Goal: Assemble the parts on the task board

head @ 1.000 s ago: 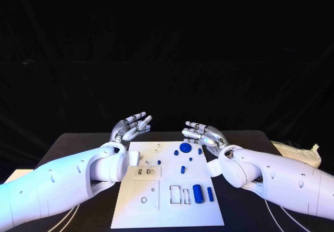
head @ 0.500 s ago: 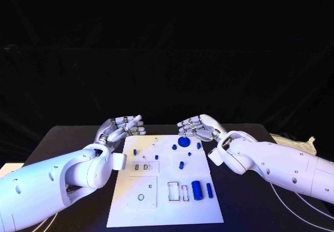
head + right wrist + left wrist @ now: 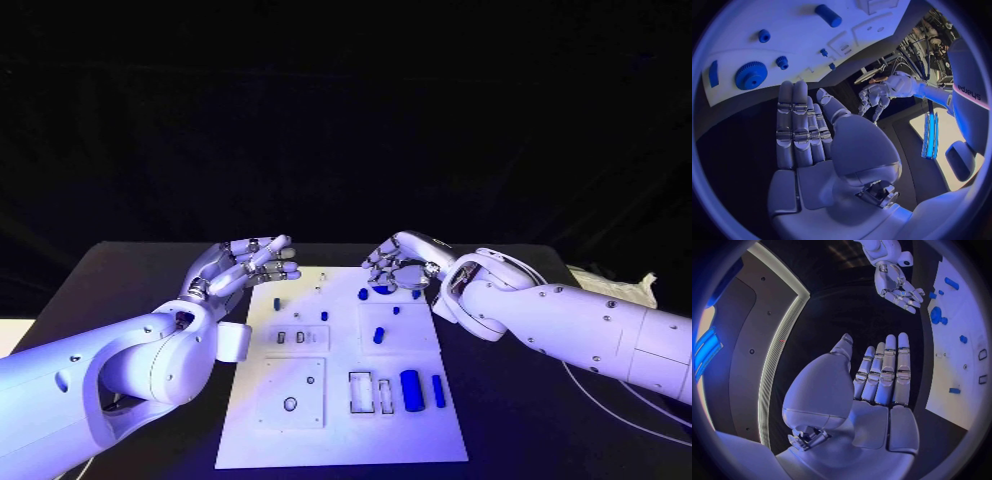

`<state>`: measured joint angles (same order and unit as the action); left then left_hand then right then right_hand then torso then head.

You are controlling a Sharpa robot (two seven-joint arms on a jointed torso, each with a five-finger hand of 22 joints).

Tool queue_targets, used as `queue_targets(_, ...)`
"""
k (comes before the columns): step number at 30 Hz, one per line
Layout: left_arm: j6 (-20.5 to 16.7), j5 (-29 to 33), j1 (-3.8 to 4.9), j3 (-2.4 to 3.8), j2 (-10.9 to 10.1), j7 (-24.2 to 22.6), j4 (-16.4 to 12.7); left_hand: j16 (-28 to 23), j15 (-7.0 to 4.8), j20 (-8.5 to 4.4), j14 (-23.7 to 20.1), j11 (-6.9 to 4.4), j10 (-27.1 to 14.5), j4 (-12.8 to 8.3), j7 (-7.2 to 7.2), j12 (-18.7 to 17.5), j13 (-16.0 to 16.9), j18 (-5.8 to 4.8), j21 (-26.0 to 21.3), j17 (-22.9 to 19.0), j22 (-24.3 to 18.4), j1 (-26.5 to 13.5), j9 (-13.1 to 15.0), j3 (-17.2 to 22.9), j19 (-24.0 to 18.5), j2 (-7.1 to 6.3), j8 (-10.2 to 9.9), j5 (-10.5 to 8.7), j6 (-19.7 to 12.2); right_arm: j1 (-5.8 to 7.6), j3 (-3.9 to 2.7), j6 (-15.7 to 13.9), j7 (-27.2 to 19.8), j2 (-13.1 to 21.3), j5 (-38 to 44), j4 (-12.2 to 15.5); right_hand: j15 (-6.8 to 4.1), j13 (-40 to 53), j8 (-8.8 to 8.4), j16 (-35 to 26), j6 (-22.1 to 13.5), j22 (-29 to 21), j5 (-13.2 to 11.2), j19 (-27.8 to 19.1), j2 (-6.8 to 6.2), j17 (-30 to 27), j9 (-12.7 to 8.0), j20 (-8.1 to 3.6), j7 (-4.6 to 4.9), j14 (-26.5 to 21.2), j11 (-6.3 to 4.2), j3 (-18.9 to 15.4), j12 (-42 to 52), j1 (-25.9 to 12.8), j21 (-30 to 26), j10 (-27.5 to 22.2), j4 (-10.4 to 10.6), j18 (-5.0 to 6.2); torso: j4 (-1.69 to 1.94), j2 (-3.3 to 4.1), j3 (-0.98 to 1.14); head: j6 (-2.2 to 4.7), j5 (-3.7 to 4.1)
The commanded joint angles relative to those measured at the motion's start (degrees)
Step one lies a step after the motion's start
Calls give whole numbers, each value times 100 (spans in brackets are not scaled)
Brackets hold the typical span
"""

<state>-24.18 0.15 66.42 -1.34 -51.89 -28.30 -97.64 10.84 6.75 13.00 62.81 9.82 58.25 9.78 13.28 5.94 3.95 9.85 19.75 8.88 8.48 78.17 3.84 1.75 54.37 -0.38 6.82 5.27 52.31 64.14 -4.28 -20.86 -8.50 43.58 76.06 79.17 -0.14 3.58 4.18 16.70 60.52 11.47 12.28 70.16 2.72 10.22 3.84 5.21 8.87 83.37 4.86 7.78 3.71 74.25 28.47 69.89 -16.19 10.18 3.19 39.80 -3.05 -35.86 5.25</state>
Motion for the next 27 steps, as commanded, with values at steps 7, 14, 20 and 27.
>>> queue_targets(7,245,154,48,8,-86,52,-259,-43,33,10,-13,26,33,-52,-3,-37,-10,58,-8,10,-14,-11,-7,-10,33,50,-42,-19,55,92,-85,740,1123,-51,2158,164,-93,10,-48,1675,47,488,-79,322,-156,1027,4,-100,-89,307,-46,210,-15,-295,861,-185,34,20,126,247,-37,15,104)
queue_targets(14,238,189,62,15,-114,67,-312,-51,35,11,-16,27,33,-56,-2,-44,-10,58,-12,12,-18,-11,-7,-13,31,52,-47,-19,55,156,-96,931,1322,-97,2580,226,-75,13,-49,3268,10,1035,-154,249,-255,2473,7,-85,-118,216,-63,401,-9,-379,1638,-296,70,7,139,312,-49,18,83)
queue_targets(20,241,196,74,20,-124,90,-345,-59,36,12,-18,28,32,-60,0,-50,-10,58,-16,13,-21,-11,-8,-15,30,54,-52,-18,54,192,-98,1056,1525,-121,2892,250,-79,10,-50,4116,8,2014,-151,327,-292,3356,8,-66,-126,240,-57,513,-18,-414,2472,-310,124,-101,153,343,-53,14,108)
queue_targets(27,239,200,83,21,-155,123,-364,-69,38,13,-21,31,29,-65,4,-60,-10,57,-21,16,-25,-12,-9,-19,28,56,-60,-18,51,213,-98,1155,1720,-124,3147,264,-71,7,-49,4500,17,2425,-156,331,-320,3751,9,-51,-136,234,-52,594,-23,-416,2840,-349,170,-142,167,382,-60,55,127)
